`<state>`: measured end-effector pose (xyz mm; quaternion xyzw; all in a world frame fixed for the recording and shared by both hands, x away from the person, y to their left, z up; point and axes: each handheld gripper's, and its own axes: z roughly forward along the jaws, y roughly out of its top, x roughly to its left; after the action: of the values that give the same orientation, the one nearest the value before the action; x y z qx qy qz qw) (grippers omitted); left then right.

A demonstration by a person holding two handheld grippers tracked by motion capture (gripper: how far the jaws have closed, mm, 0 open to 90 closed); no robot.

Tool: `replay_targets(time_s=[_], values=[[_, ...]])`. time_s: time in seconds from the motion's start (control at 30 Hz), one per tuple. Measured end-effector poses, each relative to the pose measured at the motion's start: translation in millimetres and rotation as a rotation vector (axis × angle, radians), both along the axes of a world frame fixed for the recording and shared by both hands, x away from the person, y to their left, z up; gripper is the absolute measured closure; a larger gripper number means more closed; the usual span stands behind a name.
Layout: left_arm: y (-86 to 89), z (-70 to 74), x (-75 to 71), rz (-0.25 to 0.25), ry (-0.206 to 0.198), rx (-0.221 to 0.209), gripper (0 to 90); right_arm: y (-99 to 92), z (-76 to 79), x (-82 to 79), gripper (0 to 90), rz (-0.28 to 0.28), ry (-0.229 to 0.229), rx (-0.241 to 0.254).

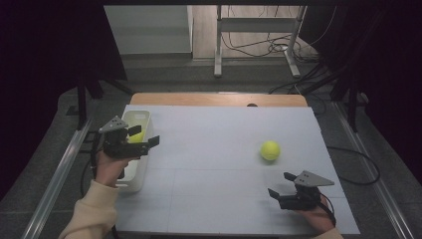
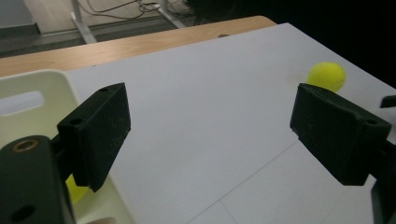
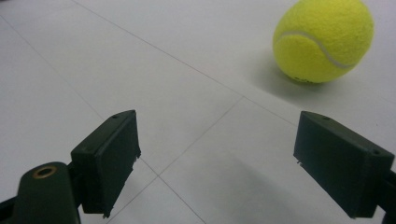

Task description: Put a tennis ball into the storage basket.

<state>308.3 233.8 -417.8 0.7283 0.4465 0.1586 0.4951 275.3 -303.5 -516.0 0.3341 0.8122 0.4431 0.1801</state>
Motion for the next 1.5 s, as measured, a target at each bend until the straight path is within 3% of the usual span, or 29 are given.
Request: replay_targets(time_s=[0.4, 0.57, 1.13, 1.5], values=[[-23.3, -0.1, -4.1, -0.061, -0.022, -0.019, 13.1, 0.0, -0.6, -0.2, 14.5, 0.017, 0.004, 0.000], [-38.1, -1.1, -1.3, -0.098, -0.007, -0.035, 13.1, -0.5, -0.4, -0.7, 14.6, 0.016, 0.001, 0.003], [-84.8, -14.0, 6.4, -0.196, 0.021, 0.001, 13.0, 0.0, 0.3, 0.2, 14.6, 0.022, 0.000, -0.002], [-109.0, -22.0, 16.5, -0.258, 0.043, -0.006, 13.0, 0.1, 0.7, -0.2, 14.6, 0.017, -0.004, 0.007]])
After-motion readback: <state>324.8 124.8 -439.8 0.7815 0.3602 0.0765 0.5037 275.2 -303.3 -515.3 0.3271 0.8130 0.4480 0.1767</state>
